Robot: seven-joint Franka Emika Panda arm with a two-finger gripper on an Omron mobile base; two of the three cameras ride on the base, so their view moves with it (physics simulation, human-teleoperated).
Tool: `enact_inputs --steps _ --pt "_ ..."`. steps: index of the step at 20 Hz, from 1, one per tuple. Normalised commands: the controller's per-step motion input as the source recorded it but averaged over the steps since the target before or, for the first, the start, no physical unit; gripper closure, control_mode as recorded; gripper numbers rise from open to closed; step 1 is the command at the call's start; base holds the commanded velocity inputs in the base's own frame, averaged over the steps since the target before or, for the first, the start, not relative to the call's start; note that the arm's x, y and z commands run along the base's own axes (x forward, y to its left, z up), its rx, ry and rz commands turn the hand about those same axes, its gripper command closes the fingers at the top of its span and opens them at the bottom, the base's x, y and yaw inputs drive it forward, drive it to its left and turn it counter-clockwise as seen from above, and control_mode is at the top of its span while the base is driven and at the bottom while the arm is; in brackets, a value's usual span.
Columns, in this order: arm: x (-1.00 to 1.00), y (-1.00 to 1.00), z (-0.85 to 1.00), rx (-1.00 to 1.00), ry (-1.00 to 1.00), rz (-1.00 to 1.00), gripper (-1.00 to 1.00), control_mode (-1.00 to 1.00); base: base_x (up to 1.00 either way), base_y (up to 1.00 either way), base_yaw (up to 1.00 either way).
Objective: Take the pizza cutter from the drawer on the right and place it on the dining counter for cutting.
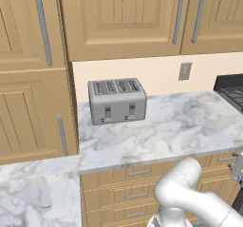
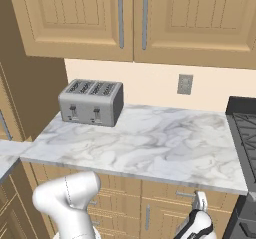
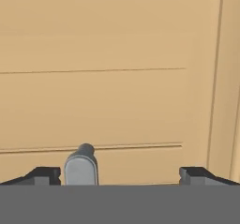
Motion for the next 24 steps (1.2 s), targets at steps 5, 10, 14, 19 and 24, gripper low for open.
enact_inputs --steps 5,10,14,19,24 --pt "0.0 0.0 0.0 0.0 0.0 -0.01 -1.0 -1.0 0.0 0.0 0.0" --pt "0.0 0.0 0.0 0.0 0.0 0.0 -1.0 -1.0 0.0 0.0 0.0" --pt "0.01 0.0 0.0 0.0 0.0 0.0 -1.0 -1.0 0.0 0.0 0.0" --pt "0.0 0.0 0.0 0.0 0.0 0.0 1.0 -1.0 0.0 0.0 0.0" --pt "0.0 0.0 0.0 0.0 0.0 0.0 1.0 -1.0 0.0 0.0 0.0"
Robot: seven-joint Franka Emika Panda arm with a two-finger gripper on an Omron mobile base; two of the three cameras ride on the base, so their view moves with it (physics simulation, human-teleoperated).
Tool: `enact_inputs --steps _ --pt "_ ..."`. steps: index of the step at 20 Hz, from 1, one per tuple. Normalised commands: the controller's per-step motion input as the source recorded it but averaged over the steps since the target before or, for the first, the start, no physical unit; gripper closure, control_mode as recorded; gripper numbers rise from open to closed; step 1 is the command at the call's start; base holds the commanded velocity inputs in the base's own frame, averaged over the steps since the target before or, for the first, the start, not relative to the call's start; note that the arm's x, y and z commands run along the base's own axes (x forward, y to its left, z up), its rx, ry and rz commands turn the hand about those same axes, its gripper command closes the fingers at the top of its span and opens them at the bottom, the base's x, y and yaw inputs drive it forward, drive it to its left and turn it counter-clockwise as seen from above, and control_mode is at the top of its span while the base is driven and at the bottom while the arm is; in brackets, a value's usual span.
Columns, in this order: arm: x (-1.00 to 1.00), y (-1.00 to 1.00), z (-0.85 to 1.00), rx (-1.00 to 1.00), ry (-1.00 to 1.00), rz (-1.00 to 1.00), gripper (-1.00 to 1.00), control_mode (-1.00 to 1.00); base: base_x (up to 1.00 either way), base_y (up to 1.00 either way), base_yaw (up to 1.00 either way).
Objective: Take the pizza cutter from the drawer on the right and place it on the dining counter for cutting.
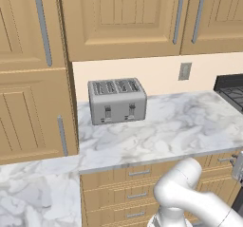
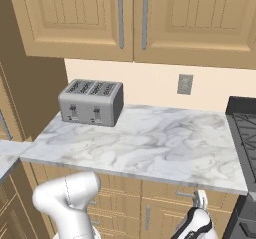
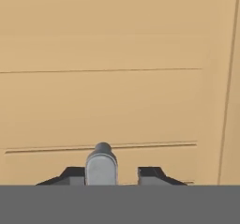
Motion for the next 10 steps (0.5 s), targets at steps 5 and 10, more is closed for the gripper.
enact_inputs --steps 5,10 --pt "0.0 0.0 0.0 0.0 0.0 0.0 1.0 -1.0 0.0 0.0 0.0" --pt "-0.17 0.0 -0.01 0.0 0.0 0.0 1.0 -1.0 0.0 0.0 0.0"
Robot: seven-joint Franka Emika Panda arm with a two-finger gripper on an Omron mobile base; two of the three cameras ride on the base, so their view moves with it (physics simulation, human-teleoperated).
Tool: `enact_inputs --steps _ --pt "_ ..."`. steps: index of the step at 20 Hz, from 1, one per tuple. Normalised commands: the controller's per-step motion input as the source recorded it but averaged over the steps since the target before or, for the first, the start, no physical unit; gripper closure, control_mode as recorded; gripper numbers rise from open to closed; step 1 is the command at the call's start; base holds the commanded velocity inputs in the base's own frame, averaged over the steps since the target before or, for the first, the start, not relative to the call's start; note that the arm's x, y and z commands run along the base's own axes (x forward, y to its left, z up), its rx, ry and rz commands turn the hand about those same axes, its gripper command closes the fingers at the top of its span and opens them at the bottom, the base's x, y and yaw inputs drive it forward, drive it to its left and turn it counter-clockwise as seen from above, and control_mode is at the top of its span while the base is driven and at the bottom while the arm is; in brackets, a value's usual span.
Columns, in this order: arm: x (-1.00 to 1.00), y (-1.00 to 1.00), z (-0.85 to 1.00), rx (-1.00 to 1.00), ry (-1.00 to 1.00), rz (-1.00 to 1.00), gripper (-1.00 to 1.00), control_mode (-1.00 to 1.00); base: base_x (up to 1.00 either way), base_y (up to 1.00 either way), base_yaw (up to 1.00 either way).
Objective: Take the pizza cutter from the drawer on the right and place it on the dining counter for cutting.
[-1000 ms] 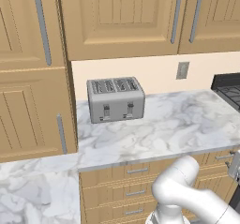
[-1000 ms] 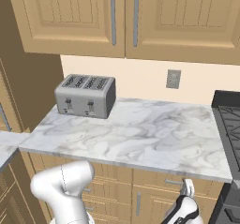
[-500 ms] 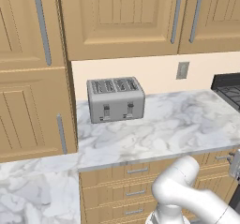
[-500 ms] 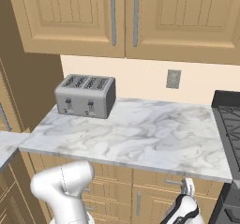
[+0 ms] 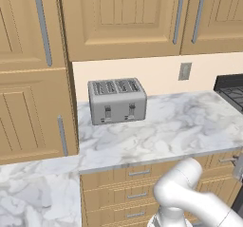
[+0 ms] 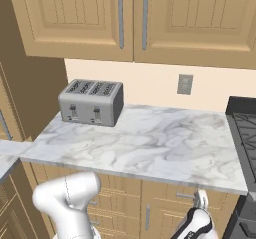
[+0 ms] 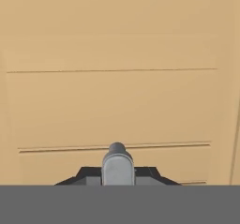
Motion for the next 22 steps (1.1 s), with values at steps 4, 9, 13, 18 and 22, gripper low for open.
enact_inputs --steps 4,9,13,18,22 --pt "-0.56 -0.09 -0.06 0.01 0.0 0.0 1.0 -1.0 0.0 0.0 0.0" --pt "-0.6 -0.25 -0.05 0.01 0.0 0.0 1.0 -1.0 0.0 0.0 0.0" --pt "-0.66 -0.32 -0.02 0.01 0.0 0.0 1.0 -1.0 0.0 0.0 0.0" --pt "-0.74 -0.36 -0.04 0.02 0.0 0.0 1.0 -1.0 0.0 0.0 0.0" --pt "-0.71 -0.35 -0.06 0.01 0.0 0.0 1.0 -1.0 0.0 0.0 0.0"
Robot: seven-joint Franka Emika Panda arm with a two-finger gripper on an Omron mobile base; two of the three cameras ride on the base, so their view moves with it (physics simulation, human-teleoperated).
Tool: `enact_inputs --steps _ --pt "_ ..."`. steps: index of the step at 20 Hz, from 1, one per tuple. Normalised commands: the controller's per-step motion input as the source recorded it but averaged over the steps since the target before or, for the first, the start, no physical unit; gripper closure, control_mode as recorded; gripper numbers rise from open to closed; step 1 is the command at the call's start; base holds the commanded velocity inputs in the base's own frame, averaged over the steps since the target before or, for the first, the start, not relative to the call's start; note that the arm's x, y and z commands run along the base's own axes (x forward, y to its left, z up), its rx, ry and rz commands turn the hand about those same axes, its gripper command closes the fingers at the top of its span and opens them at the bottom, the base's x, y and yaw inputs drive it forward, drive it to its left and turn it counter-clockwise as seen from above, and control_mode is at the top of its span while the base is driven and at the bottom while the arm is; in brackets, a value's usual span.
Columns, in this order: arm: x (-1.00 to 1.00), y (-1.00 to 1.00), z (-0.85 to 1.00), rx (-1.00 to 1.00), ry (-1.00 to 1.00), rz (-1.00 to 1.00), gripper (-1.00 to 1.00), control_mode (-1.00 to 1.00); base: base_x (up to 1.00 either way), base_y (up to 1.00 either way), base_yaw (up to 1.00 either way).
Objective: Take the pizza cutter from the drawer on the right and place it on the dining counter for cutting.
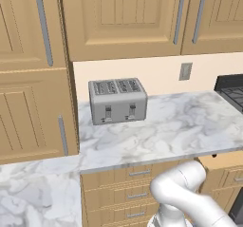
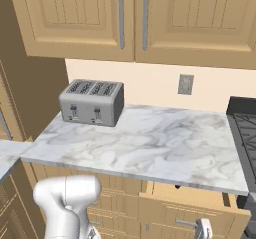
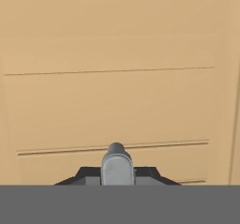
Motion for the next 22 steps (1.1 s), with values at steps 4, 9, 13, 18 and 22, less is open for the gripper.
enact_inputs --steps 4,9,13,18,22 --pt "-0.67 -0.32 -0.09 0.01 0.0 0.0 1.0 -1.0 0.0 0.0 0.0" --pt "-0.67 -0.32 -0.06 0.01 0.0 0.0 1.0 -1.0 0.0 0.0 0.0" --pt "-0.7 -0.31 -0.03 0.02 0.0 0.0 1.0 -1.0 0.0 0.0 0.0" --pt "-0.73 -0.35 -0.06 0.03 0.0 0.0 1.0 -1.0 0.0 0.0 0.0" --pt "-0.66 -0.34 -0.06 0.03 0.0 0.0 1.0 -1.0 0.0 0.0 0.0"
